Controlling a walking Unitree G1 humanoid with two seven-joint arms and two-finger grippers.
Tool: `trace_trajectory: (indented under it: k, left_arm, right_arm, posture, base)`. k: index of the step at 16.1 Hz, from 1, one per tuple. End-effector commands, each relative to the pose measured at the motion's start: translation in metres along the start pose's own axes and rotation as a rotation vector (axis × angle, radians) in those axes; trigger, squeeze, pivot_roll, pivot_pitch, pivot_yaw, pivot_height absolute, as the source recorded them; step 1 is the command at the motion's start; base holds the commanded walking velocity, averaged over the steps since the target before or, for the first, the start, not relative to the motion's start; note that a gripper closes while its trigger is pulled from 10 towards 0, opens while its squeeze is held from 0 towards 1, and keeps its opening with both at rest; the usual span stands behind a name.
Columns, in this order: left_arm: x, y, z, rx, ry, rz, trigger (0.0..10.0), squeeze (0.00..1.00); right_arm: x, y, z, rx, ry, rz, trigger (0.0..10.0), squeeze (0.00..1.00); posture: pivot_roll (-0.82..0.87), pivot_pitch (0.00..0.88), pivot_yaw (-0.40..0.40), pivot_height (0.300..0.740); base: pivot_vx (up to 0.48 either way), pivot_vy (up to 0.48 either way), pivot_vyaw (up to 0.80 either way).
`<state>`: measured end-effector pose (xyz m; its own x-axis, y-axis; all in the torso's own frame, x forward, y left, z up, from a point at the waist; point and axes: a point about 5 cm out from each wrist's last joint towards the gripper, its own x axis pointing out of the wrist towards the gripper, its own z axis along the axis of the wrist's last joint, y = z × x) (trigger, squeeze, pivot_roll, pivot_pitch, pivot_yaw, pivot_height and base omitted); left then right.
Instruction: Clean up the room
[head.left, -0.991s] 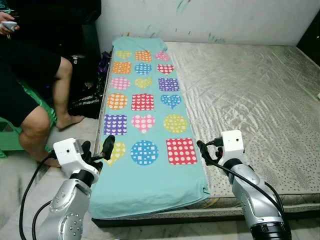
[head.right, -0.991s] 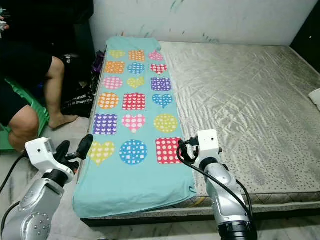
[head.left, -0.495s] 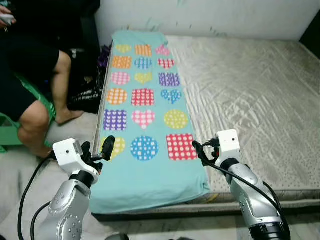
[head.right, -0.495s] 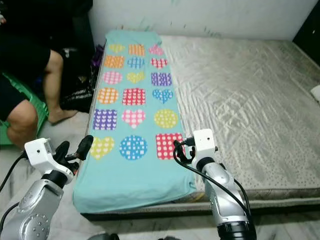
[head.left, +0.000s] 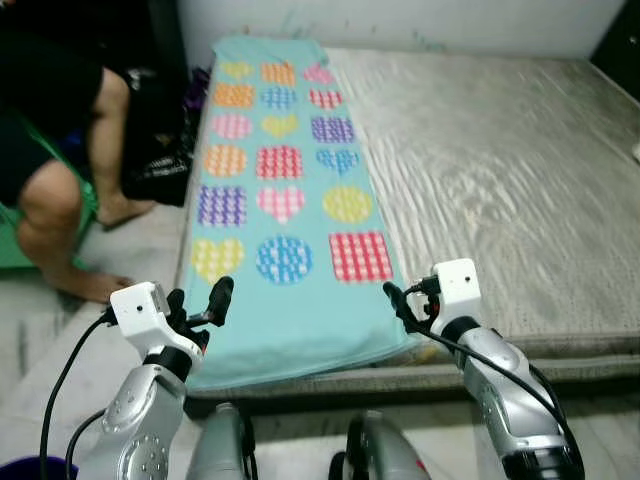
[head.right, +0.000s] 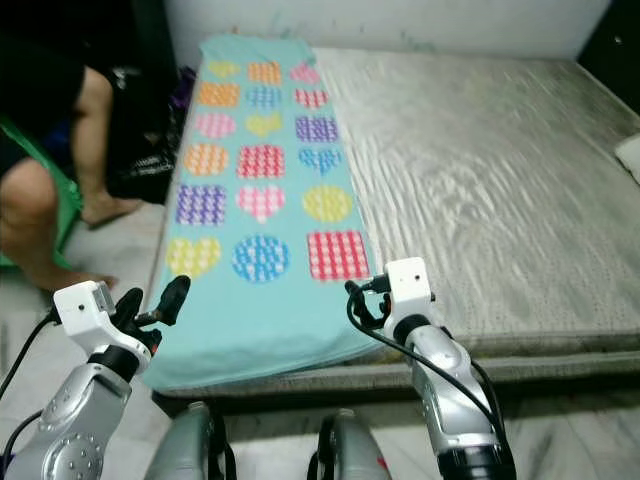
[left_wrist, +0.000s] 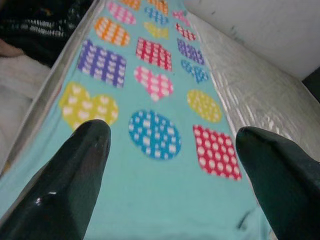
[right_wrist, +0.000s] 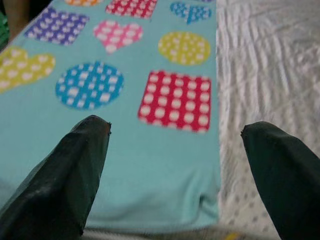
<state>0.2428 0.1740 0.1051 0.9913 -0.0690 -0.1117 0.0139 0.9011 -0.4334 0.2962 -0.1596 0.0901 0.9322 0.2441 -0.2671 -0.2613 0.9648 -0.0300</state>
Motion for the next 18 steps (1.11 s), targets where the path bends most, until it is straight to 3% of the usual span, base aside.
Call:
trace_trajectory:
  k: [1,18]
  left_arm:
    - [-0.0011,-0.0001,0.0049,0.016,-0.023,0.018,10.0,0.0]
    - [-0.0013,-0.002,0.0087,0.002,-0.065,0.011,10.0,0.0]
  right_arm:
    - [-0.0013,-0.0015,0.0011,-0.004,-0.002,0.001,10.0,0.0]
    - [0.0008,0.0024,0.0017,-0.01,-0.015,0.041,10.0,0.0]
  posture:
    - [-0.04,0.167,-0.072,0.61]
    - [-0.03,0.158,-0.076,0.59]
  base:
    - [0.0,0.0,0.0]
    - [0.0,0.0,0.0]
